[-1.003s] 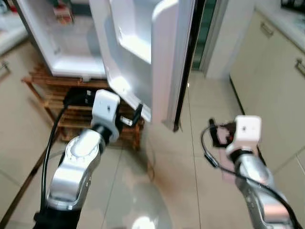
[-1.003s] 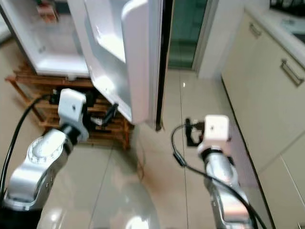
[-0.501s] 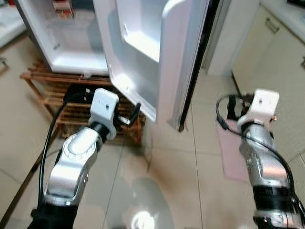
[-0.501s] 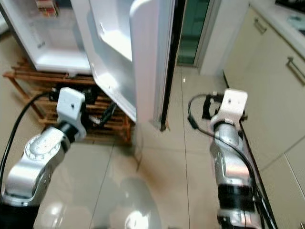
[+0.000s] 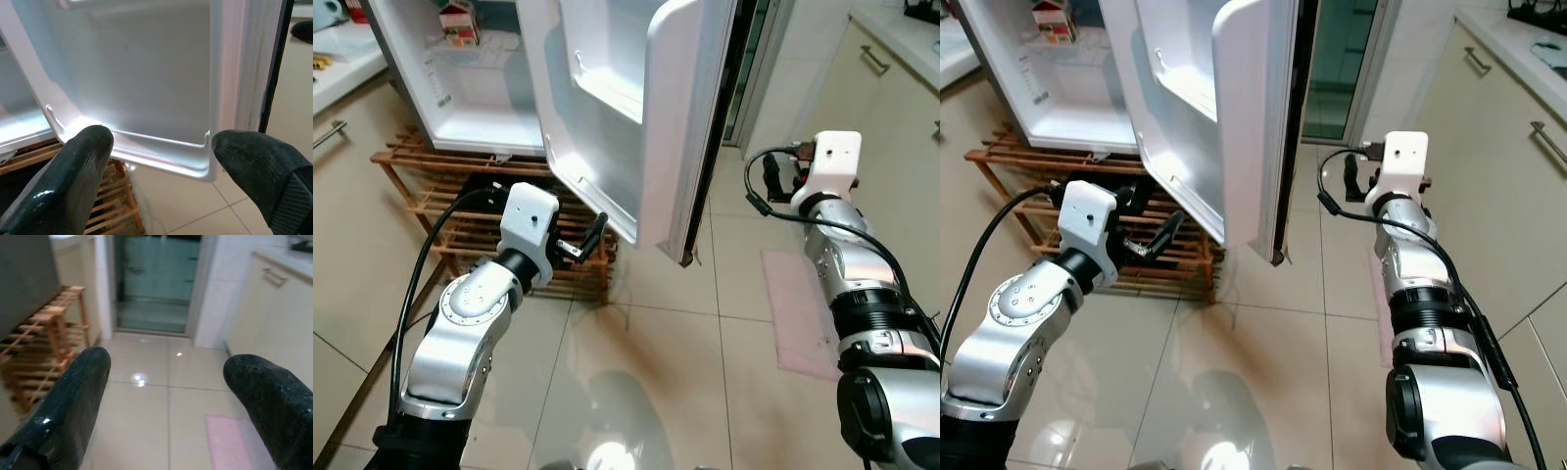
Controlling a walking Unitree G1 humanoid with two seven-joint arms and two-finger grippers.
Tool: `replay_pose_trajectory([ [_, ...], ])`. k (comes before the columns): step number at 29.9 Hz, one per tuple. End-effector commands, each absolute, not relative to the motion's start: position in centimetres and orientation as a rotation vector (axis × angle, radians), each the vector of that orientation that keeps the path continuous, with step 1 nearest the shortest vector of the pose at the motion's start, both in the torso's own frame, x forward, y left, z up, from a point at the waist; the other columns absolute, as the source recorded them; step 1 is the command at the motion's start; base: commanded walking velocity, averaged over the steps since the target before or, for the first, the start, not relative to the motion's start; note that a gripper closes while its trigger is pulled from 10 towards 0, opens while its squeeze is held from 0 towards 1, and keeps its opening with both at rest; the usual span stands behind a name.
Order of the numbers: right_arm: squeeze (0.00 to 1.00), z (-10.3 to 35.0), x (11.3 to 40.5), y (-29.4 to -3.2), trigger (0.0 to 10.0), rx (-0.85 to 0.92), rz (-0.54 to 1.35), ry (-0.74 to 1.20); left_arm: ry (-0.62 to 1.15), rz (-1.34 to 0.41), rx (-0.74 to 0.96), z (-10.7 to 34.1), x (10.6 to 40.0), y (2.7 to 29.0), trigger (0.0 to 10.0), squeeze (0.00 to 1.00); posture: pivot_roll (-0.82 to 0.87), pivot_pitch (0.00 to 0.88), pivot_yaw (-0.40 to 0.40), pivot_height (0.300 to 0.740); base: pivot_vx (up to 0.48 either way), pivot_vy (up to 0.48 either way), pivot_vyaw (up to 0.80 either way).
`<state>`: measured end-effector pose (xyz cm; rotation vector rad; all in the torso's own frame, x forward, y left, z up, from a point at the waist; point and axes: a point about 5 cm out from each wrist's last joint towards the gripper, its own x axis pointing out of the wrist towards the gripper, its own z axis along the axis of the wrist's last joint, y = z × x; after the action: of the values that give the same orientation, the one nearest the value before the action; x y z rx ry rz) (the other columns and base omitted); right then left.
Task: Restocking fridge
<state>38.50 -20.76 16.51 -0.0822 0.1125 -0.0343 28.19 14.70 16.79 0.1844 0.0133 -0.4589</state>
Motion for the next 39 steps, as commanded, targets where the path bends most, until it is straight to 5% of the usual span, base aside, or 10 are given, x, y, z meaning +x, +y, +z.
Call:
replay_pose_trajectory([
  [1,0.0,17.4,39.0,-19.8,10.0,-0.1,0.031,0.083,0.024,-0.473,0.187,16.7,27.9,14.9,10.0,0.0,0.04,0.008,0.006,0.74,0.0,0.0,0.0],
  [14,0.0,17.1,38.4,-13.7,10.0,-0.131,0.403,0.05,0.238,-0.614,0.361,13.0,23.9,16.7,10.0,0.0,0.05,0.02,-0.005,0.74,0.0,0.0,0.0],
  [18,0.0,17.2,36.3,-9.7,10.0,-0.132,0.6,0.02,0.376,-0.531,0.441,11.1,23.0,19.0,10.0,0.0,0.06,0.022,-0.016,0.74,0.0,0.0,0.0],
  [26,0.0,20.1,29.4,-1.6,10.0,0.106,1.082,-0.154,0.361,-0.535,0.42,11.4,23.0,18.3,10.0,0.0,0.06,0.028,-0.017,0.74,0.0,0.0,0.0],
  [30,0.0,19.8,29.8,-2.0,10.0,0.068,0.977,-0.154,0.355,-0.532,0.423,11.5,23.1,18.2,10.0,0.0,0.05,0.029,-0.017,0.74,0.0,0.0,0.0],
  [32,0.0,18.9,31.7,-5.0,10.0,0.042,0.732,-0.116,0.341,-0.52,0.424,11.7,23.5,18.1,10.0,0.0,0.05,0.027,-0.02,0.74,0.0,0.0,0.0],
  [39,0.0,19.2,32.6,-8.9,10.0,0.066,0.471,-0.127,0.321,-0.499,0.419,11.9,23.9,17.9,10.0,0.0,0.05,0.018,-0.022,0.74,0.0,0.0,0.0],
])
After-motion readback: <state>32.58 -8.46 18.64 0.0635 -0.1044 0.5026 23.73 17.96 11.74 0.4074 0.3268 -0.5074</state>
